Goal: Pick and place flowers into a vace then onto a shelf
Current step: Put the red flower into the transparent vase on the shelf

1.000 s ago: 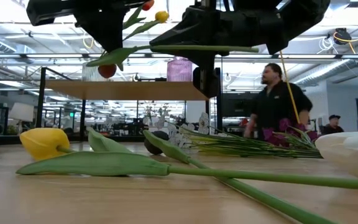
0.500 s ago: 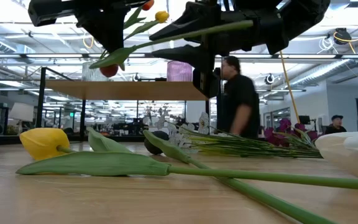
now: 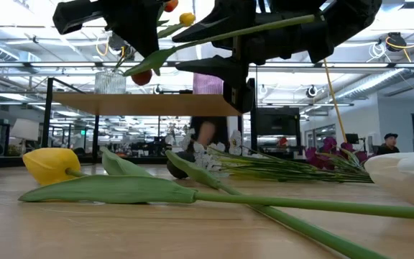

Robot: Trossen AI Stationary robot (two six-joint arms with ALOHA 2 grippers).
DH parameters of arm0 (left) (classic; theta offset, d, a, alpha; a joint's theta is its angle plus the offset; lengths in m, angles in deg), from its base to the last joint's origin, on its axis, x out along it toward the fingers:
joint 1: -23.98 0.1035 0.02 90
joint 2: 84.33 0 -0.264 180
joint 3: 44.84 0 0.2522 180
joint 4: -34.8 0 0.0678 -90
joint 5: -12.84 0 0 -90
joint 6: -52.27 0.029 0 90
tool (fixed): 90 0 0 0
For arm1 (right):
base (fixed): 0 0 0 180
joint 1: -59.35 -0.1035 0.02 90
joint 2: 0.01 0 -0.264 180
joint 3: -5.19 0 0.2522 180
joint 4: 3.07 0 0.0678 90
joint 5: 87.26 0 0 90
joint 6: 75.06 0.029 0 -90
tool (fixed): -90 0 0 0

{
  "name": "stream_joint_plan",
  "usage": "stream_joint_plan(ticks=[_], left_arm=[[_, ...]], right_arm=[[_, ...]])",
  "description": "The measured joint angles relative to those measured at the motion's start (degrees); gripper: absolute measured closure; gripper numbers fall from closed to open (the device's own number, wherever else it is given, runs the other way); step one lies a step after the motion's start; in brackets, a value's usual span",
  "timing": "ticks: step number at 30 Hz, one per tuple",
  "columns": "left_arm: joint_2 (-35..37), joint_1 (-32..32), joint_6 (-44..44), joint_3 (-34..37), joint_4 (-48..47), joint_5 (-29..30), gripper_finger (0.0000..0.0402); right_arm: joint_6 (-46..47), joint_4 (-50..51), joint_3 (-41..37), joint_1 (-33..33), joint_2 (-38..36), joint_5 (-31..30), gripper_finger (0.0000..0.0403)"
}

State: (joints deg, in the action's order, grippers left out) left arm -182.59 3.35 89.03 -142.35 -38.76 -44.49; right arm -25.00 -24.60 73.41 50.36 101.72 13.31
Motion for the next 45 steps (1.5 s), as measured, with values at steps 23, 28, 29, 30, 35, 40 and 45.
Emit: stream_joint_plan(ticks=[23,28,29,30,35,40,45], left_arm=[[0.04,-0.18,-3.41,-0.02,-0.03,0.41,0.0355],[0.04,-0.82,-5.47,-0.02,-0.04,-0.06,0.0321],[0.04,-0.87,-6.46,-0.02,-0.05,-0.62,0.0312],[0.04,-0.87,-7.84,-0.02,-0.10,-1.30,0.0303],[0.04,-0.82,-22.09,-0.02,-0.97,-1.87,0.0253],[0.04,-0.26,-56.77,-0.02,-1.40,-5.01,0.0221],[0.04,-0.08,-90.14,-0.02,-1.17,-13.53,0.0220]], right_arm=[[-1.38,1.73,-0.02,-0.09,0.02,-2.11,0.0400],[-1.72,5.25,-0.02,-0.09,0.02,-3.38,0.0401],[-1.72,5.93,-0.02,-0.08,0.02,-3.41,0.0401],[-1.72,6.53,-0.02,0.00,0.02,-3.56,0.0401],[-1.41,7.94,-0.02,0.02,0.02,-6.83,0.0402],[0.30,7.68,-0.02,0.02,0.00,-11.89,0.0402],[1.10,6.48,-0.02,-0.47,0.00,-16.87,0.0402]])
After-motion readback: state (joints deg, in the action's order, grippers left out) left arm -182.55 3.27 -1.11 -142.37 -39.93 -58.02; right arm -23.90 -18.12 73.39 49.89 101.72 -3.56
